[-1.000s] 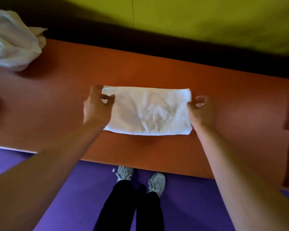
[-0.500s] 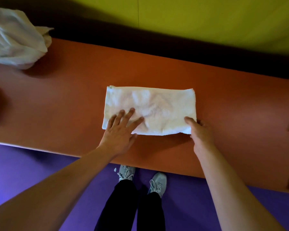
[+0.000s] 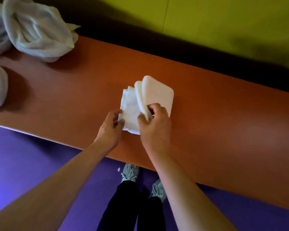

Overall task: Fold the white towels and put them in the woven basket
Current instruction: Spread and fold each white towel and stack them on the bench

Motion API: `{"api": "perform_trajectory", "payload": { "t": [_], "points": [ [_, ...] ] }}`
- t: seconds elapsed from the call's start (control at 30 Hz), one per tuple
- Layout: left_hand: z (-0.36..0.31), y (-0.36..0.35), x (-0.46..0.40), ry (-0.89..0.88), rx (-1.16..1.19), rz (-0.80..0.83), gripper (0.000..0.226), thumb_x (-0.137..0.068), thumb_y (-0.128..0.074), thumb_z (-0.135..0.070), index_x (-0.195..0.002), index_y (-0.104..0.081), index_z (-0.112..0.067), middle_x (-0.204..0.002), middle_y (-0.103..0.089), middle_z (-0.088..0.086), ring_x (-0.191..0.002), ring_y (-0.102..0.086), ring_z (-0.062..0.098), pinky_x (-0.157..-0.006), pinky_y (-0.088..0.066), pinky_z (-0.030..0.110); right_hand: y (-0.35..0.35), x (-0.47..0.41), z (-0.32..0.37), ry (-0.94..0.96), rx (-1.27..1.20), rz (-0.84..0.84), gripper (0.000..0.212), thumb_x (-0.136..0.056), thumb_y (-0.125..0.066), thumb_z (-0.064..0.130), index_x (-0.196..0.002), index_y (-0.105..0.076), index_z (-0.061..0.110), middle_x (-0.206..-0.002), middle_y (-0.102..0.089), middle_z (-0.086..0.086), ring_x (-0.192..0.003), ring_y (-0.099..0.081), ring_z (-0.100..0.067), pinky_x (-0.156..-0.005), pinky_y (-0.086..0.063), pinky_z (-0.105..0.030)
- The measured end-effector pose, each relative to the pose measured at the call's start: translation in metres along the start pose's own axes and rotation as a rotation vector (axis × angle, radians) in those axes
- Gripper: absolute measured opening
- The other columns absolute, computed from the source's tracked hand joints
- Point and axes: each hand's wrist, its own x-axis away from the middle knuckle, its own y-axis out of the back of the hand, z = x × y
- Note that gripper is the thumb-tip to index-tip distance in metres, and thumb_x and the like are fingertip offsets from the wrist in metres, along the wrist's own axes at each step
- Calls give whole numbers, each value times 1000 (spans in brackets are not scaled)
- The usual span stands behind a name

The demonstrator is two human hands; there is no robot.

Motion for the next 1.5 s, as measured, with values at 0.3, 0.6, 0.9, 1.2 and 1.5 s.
{"api": "perform_trajectory", "payload": {
  "t": [0.3,0.6,0.9,1.2,1.5],
  "points": [
    [0,7,-3,164,59,-33,39,-97,-49,-54,-122,-61,-26,-111,-67,-7,-106,-65,21,-96,-53,49,-19,-4,-19,-29,57,106,22,-97,-57,37,-113,-65,23,-108,-61,4,-97,-61,-14,-87,-55,-39],
    [-25,-13,-16,246,-97,21,92,-51,-64,-82,-119,-59,-19,-112,-61,1,-100,-64,24,-85,-58,44,11,-33,-66,-550,-127,119,39,-100,-53,44,-124,-61,15,-118,-65,-6,-102,-64,-26,-82,-55,-40],
    [-53,-21,-7,254,99,83,46,-83,-79,-22,-120,-53,-17,-106,-65,1,-88,-67,23,-70,-60,40,45,-19,-58,-476,-447,91,11,-97,-65,34,-98,-62,24,-92,-69,5,-80,-66,-12,-60,-53,-21],
    [-126,-87,30,-68,26,214,36,-89,-73,-27,-116,-49,-28,-101,-61,-14,-90,-61,6,-70,-52,25,143,-12,-97,-471,-579,-138,17,-96,-67,35,-105,-63,22,-99,-73,-1,-86,-73,-17,-66,-63,-33],
    [-211,-220,83,-195,-15,338,26,-101,-58,-32,-124,-51,-23,-105,-61,-11,-95,-64,12,-78,-56,28,280,-10,-178,-516,-647,-316,19,-99,-63,33,-112,-64,18,-98,-71,4,-77,-69,2,-56,-50,-12]
  ]
}}
